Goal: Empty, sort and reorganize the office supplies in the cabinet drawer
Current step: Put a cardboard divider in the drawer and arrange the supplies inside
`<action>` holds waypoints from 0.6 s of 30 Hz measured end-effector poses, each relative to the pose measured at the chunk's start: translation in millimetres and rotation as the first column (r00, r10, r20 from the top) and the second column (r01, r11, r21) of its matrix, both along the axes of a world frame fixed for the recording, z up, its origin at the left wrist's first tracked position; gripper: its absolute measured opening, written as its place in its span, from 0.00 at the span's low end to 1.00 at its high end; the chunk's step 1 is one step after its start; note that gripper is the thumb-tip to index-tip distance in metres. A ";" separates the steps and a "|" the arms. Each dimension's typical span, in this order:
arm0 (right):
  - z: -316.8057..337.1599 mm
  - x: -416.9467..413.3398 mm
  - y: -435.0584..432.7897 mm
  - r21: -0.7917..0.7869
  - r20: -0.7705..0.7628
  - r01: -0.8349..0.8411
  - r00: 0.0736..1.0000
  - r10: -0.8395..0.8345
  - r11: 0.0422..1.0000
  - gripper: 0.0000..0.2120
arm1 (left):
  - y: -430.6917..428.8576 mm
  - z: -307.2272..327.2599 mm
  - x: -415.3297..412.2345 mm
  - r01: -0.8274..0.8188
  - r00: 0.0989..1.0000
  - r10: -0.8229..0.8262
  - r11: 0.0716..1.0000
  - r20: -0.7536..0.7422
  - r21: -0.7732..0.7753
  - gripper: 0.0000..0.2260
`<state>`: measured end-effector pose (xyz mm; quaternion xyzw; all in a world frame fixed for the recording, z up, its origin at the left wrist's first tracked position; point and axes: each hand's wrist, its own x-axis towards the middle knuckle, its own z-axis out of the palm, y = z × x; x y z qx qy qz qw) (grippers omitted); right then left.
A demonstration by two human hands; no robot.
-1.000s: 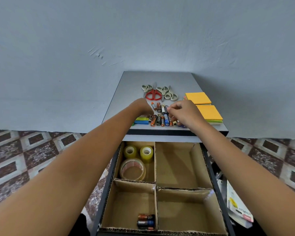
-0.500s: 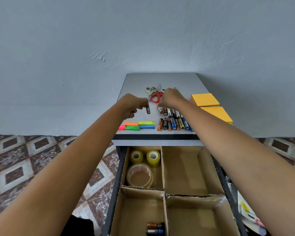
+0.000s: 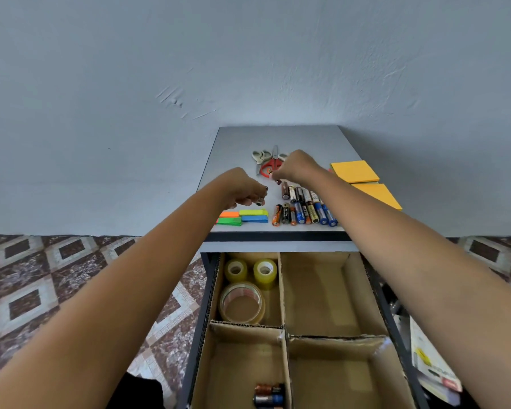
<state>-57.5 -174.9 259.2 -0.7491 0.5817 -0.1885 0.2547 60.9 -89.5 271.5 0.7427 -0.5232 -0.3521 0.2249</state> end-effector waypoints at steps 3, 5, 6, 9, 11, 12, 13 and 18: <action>8.3 -16.2 6.0 0.052 0.152 0.000 0.988 -0.008 0.999 0.11 | -4.0 -2.8 -16.6 0.048 0.986 -0.050 0.999 0.157 0.020 0.11; 10.4 -27.1 11.0 0.085 0.217 -0.008 0.976 -0.011 0.996 0.12 | -8.1 -7.8 -24.1 0.069 0.976 -0.077 0.997 0.204 0.045 0.12; 11.2 -31.7 13.8 0.105 0.249 -0.014 0.969 -0.012 0.994 0.12 | -9.5 -10.1 -26.5 0.077 0.973 -0.087 0.996 0.213 0.055 0.12; 10.4 -42.0 18.6 0.161 0.332 -0.030 0.943 -0.025 0.987 0.09 | -11.0 -14.6 -30.9 0.097 0.962 -0.118 0.991 0.248 0.095 0.12; 9.7 -47.1 21.3 0.172 0.356 -0.035 0.934 -0.029 0.984 0.08 | -11.0 -14.6 -33.2 0.103 0.963 -0.128 0.988 0.238 0.113 0.12; 9.4 -49.1 22.4 0.169 0.361 -0.033 0.932 -0.031 0.985 0.07 | -10.9 -13.7 -34.5 0.114 0.958 -0.142 0.986 0.250 0.122 0.12; 9.0 -51.0 22.9 0.164 0.362 -0.029 0.932 -0.033 0.986 0.07 | -11.0 -13.1 -36.0 0.122 0.951 -0.154 0.984 0.270 0.133 0.13; 7.3 -55.8 26.7 0.149 0.347 -0.006 0.937 -0.047 0.989 0.10 | -13.8 -10.3 -41.1 0.123 0.953 -0.162 0.979 0.255 0.161 0.12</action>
